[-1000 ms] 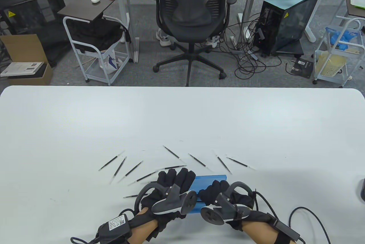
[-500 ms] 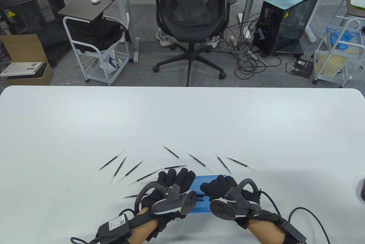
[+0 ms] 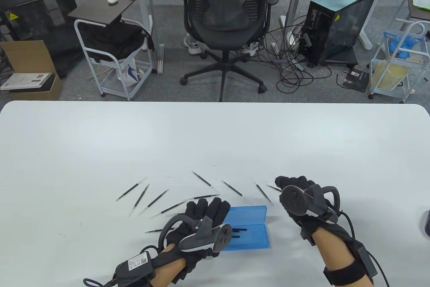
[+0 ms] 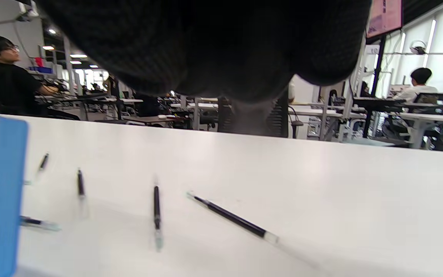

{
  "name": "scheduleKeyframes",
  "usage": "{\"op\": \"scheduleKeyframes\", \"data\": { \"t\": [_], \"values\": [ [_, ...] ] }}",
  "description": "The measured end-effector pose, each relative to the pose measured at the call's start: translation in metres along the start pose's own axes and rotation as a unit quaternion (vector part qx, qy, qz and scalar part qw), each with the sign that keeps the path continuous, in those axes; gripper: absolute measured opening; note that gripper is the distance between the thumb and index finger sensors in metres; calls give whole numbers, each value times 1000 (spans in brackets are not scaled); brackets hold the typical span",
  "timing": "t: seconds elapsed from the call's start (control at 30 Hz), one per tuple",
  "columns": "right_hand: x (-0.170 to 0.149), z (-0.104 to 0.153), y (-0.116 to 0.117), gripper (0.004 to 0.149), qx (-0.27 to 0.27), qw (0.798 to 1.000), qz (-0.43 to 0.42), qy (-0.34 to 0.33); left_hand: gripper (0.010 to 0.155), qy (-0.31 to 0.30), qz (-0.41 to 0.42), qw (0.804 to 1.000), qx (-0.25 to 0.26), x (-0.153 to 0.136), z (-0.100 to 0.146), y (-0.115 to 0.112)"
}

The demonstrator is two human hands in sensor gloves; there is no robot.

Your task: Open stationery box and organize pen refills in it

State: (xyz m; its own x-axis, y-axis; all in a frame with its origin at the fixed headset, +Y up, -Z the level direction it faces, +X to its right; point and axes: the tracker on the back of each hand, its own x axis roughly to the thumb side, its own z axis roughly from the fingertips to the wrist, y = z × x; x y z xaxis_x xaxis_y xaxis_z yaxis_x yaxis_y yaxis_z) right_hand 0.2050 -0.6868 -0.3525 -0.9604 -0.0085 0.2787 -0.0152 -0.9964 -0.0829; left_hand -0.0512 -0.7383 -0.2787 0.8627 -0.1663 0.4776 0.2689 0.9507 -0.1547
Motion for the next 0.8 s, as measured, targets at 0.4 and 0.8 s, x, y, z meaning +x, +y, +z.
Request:
{"op": "scheduleKeyframes", "data": {
  "t": [0.4, 0.8],
  "values": [
    [-21, -37, 56, 65, 140, 985, 77, 64, 124, 0, 0, 1000, 0, 0, 0, 0],
    [-25, -44, 70, 56, 156, 978, 122, 67, 124, 0, 0, 1000, 0, 0, 0, 0]
  ]
}}
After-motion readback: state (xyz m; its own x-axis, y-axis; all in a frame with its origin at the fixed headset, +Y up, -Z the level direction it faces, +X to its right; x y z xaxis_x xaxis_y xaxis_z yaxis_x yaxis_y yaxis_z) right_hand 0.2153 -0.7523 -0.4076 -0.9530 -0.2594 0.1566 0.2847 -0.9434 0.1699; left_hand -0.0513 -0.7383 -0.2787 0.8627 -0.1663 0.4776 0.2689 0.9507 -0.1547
